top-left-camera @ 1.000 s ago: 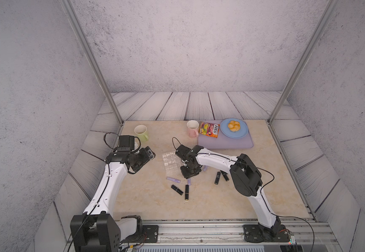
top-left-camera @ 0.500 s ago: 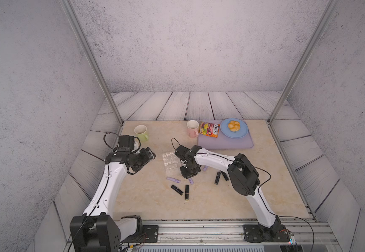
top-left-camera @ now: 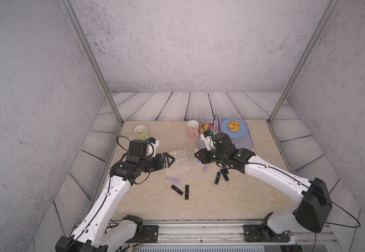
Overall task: Arrange the lipsticks in the organizer
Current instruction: Pick up the lipstick at the center of the board.
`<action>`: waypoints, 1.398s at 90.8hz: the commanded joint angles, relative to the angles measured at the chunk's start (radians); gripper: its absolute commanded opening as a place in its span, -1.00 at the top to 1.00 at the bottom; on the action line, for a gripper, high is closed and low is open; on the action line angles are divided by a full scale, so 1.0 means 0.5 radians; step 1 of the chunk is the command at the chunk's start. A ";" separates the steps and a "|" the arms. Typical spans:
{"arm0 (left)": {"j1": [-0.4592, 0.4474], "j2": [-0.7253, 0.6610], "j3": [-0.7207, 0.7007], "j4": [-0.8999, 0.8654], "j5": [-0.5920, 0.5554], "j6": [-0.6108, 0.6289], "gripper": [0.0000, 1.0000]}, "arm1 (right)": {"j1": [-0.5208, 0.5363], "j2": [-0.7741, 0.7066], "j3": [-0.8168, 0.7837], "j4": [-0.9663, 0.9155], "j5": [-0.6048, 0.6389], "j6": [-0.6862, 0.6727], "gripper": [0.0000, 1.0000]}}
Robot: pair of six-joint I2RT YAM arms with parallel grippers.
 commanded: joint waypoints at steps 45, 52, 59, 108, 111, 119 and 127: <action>-0.460 0.035 -0.171 0.824 0.288 -0.048 -0.20 | -0.026 -0.306 -0.645 1.527 -0.407 0.409 0.69; -0.471 0.074 -0.146 0.871 0.275 -0.011 -0.14 | -0.023 -0.296 -0.641 1.584 -0.456 0.461 0.70; -0.474 0.099 -0.132 0.908 0.251 0.034 -0.07 | -0.026 -0.286 -0.626 1.601 -0.499 0.516 0.70; -0.485 0.148 -0.053 0.862 0.129 0.320 0.99 | -0.034 -0.207 -0.621 1.635 -0.434 0.752 0.43; -0.488 0.153 -0.044 0.836 0.114 0.356 1.00 | -0.041 -0.210 -0.607 1.597 -0.428 0.761 0.32; -0.500 0.161 -0.012 0.751 0.050 0.451 1.00 | -0.084 -0.218 -0.575 1.470 -0.404 0.834 -0.02; -0.524 0.166 0.035 0.620 -0.023 0.572 1.00 | -0.210 -0.215 -0.510 1.223 -0.435 0.948 -0.13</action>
